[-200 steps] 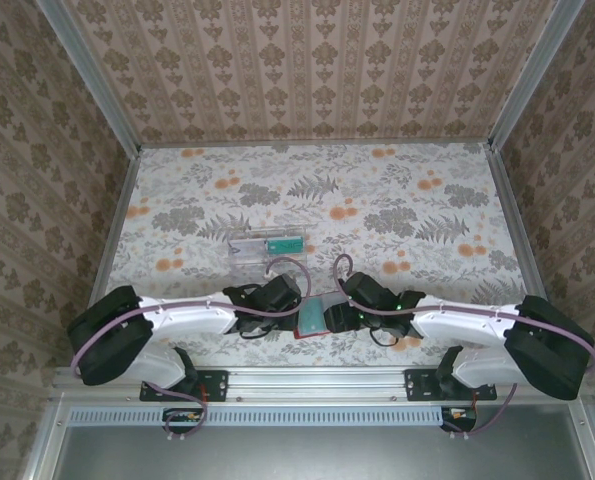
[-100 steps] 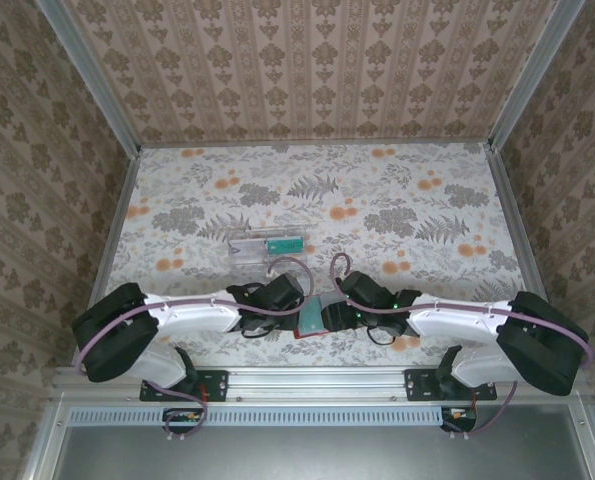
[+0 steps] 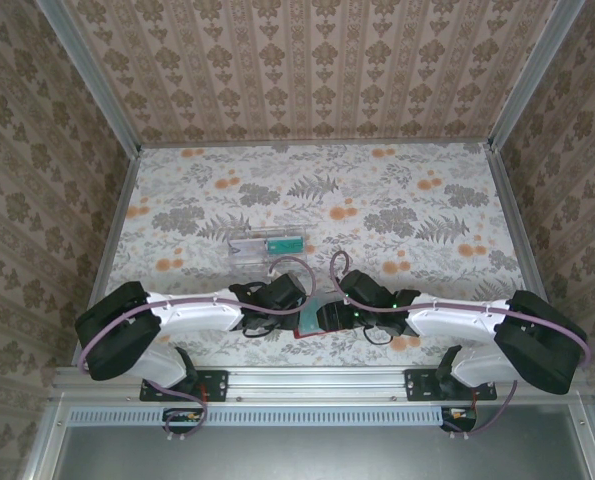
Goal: Take the credit cards out of the card holder
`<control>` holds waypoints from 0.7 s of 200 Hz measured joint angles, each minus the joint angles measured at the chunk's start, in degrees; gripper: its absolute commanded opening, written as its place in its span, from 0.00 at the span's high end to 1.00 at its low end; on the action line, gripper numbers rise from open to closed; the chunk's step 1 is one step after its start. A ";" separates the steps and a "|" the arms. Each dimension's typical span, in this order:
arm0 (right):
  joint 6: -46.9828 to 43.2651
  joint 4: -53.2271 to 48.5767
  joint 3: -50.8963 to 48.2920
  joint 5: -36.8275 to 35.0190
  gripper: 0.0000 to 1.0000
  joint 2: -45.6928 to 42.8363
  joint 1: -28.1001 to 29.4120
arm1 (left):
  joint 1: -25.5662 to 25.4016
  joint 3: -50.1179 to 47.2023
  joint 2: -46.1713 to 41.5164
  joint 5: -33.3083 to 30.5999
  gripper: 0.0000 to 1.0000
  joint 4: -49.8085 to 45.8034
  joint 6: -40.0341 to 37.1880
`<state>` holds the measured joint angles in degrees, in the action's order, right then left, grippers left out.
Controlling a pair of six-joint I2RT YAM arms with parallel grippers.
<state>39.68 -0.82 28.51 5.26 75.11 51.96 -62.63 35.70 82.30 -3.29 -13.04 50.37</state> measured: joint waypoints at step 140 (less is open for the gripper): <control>2.86 6.51 -0.02 6.10 0.27 -0.13 0.07 | -0.09 -0.79 -0.90 -0.15 0.81 0.76 0.09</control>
<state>42.54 5.69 28.49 11.35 74.98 52.03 -62.72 34.92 81.41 -3.44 -12.27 50.46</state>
